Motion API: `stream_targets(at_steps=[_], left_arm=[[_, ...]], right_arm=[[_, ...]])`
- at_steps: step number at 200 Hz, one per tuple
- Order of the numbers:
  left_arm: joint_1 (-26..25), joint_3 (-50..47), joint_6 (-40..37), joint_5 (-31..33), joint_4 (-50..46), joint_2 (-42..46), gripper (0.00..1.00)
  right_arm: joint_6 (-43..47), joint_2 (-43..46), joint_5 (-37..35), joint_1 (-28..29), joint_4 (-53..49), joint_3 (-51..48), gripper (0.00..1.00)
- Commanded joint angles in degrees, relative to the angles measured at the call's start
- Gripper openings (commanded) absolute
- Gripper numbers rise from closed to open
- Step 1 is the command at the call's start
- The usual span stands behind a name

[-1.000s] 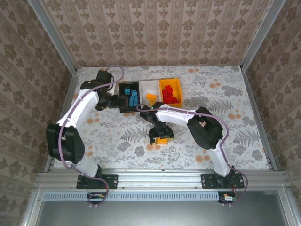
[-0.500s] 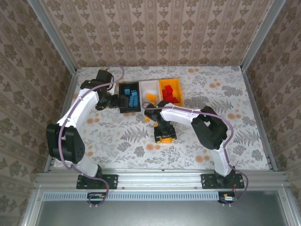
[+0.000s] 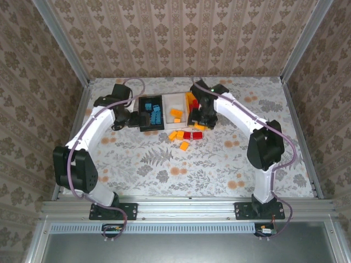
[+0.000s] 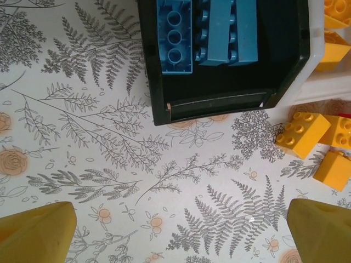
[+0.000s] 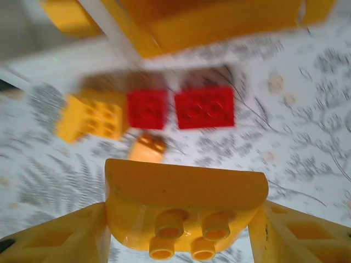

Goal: Sort the legos into containers by color

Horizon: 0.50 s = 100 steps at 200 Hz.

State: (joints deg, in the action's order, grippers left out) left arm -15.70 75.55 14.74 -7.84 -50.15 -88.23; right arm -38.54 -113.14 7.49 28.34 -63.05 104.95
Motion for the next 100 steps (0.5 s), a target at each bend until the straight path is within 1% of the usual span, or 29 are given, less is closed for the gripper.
stream_targets(at_steps=[1, 18, 26, 43, 60, 67, 84, 100], left_arm=[[-0.8, -4.7, 0.1, -4.3, 5.4, 6.6, 1.00], [-1.0, -9.6, 0.8, -5.2, 9.7, 11.7, 1.00], [-1.3, -12.6, -0.4, -5.8, 12.7, 14.7, 1.00], [-2.5, -19.8, -2.8, -5.6, 20.7, 22.7, 1.00], [-3.1, -27.3, -4.5, -5.1, 28.8, 31.0, 1.00], [-3.0, -29.7, -3.6, -4.6, 31.3, 34.1, 1.00], [-2.7, -32.6, -0.6, -2.4, 32.0, 38.2, 1.00], [-2.6, -32.6, 1.0, 0.2, 28.8, 38.0, 1.00]], right_arm=[[0.5, -6.2, 6.1, -0.8, -0.1, 8.6, 0.62], [0.1, -11.4, 7.6, -1.6, -1.0, 16.9, 0.62], [-0.1, -14.0, 8.5, -1.9, -1.7, 21.1, 0.62], [-0.4, -19.4, 10.0, -2.5, -3.7, 30.1, 0.62], [-0.9, -24.0, 11.4, -3.0, -5.3, 36.8, 0.62], [-1.3, -25.6, 12.1, -3.2, -5.5, 39.0, 0.62], [-2.3, -27.8, 13.5, -3.6, -4.6, 41.6, 0.63], [-3.0, -28.8, 14.1, -3.8, -3.4, 41.6, 0.62]])
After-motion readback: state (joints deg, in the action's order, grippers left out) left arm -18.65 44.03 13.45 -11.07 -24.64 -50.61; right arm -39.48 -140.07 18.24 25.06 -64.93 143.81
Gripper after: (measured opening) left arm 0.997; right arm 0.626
